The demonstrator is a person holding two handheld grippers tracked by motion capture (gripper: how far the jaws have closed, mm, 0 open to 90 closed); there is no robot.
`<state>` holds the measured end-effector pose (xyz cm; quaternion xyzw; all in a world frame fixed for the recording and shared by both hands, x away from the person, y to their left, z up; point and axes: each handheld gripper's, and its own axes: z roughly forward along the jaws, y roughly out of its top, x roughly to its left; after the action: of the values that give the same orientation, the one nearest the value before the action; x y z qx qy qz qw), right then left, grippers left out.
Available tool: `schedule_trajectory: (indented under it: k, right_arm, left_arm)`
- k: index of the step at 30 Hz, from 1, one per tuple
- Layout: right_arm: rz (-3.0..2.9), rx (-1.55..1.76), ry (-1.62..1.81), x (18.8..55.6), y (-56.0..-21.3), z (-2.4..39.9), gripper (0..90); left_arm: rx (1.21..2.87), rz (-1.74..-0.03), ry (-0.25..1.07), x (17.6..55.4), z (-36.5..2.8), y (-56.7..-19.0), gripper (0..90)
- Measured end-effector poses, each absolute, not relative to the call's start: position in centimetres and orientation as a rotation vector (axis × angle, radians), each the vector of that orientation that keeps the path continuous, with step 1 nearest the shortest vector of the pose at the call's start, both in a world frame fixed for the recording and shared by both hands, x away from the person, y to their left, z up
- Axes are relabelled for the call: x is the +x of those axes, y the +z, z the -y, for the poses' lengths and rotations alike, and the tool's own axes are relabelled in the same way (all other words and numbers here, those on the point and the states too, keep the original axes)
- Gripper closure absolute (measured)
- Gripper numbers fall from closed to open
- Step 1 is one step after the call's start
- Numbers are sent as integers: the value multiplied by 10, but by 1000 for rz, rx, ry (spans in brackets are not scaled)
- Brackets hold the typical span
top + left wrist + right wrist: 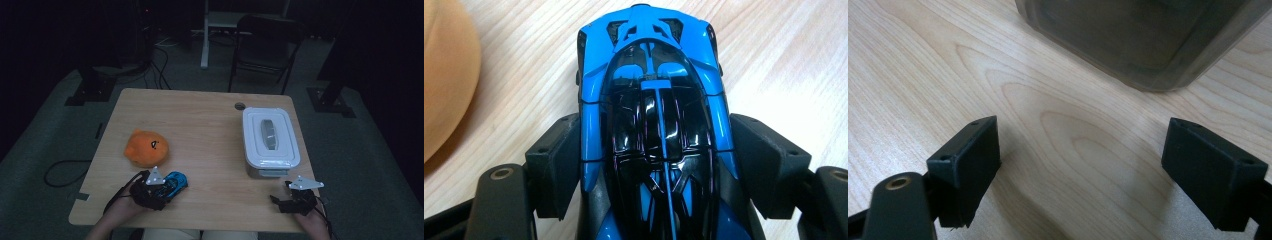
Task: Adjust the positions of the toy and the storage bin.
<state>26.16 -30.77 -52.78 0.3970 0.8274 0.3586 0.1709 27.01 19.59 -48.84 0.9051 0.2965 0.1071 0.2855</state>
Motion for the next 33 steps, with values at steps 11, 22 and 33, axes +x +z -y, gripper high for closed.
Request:
schedule_trajectory:
  k: [11, 22, 33]
  right_arm:
    - [-2346, 1133, 1017, 262, -528, 308, 151]
    - [-2343, 1134, 1017, 262, -528, 308, 152]
    - [-2342, 1138, 1016, 262, -528, 308, 152]
  left_arm:
    - [2408, -700, 236, 260, -227, -494, 270]
    - [2412, -687, 203, 261, -249, -504, 270]
    - [2402, -681, 186, 262, -254, -507, 258]
